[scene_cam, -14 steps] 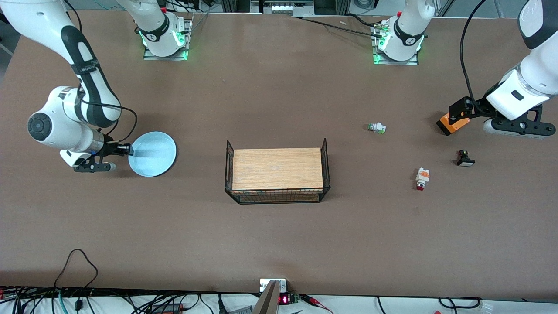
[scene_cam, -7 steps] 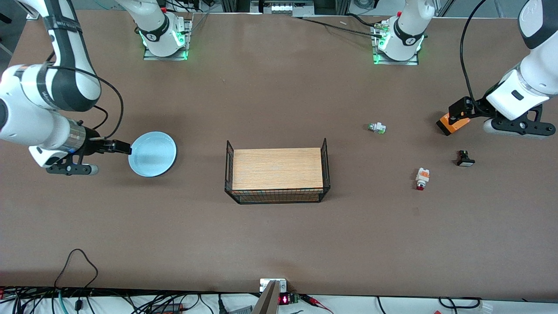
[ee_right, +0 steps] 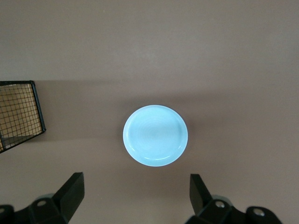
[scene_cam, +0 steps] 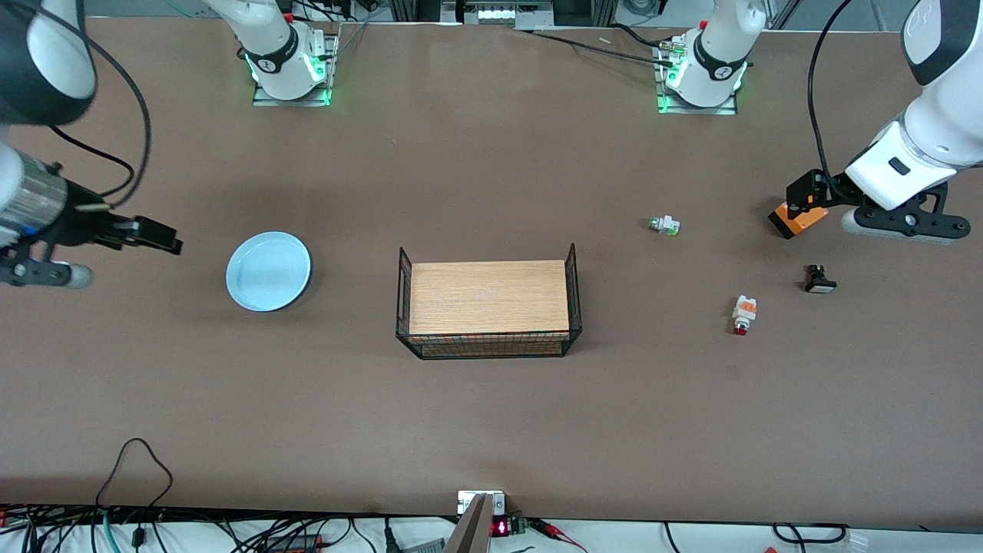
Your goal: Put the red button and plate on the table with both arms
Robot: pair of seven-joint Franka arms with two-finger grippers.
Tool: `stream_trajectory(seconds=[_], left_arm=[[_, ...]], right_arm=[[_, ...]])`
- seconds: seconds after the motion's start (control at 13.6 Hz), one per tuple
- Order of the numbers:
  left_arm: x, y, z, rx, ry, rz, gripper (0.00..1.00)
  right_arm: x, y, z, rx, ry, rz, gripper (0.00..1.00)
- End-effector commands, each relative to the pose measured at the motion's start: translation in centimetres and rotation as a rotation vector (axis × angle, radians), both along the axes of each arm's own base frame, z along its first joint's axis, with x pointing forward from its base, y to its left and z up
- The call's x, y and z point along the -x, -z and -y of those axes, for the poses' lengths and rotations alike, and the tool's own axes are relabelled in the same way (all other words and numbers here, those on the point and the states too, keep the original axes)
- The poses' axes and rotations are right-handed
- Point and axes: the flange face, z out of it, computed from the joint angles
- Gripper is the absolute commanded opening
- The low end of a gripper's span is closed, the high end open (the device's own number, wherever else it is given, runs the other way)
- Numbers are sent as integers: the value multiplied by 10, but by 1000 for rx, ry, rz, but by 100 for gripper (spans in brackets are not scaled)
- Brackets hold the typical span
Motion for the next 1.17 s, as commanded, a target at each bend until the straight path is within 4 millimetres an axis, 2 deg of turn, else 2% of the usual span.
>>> stream_trajectory(seconds=[0.0,0.07,0.15,0.22,0.51,0.66,1.1], left_arm=[[2,-9,0,-20,12,5,100],[2,-8,0,-20,12,3,100],[2,-9,0,-20,12,5,100],[3,-8,0,-20,12,3,100],[3,-8,0,-20,13,3,100],[3,-8,0,-20,15,2,100],[3,-8,0,-20,15,2,100]], right_arm=[[11,-23,44,42,19,18,100],[16,-22,57,41,3,-12,100],[18,-26,58,40,-2,-18,100],[17,-39,57,43,-4,5,100],[26,-22,49,62,-5,-51,100],[38,-19,52,53,-13,-21,100],[48,-43,53,47,-78,17,100]])
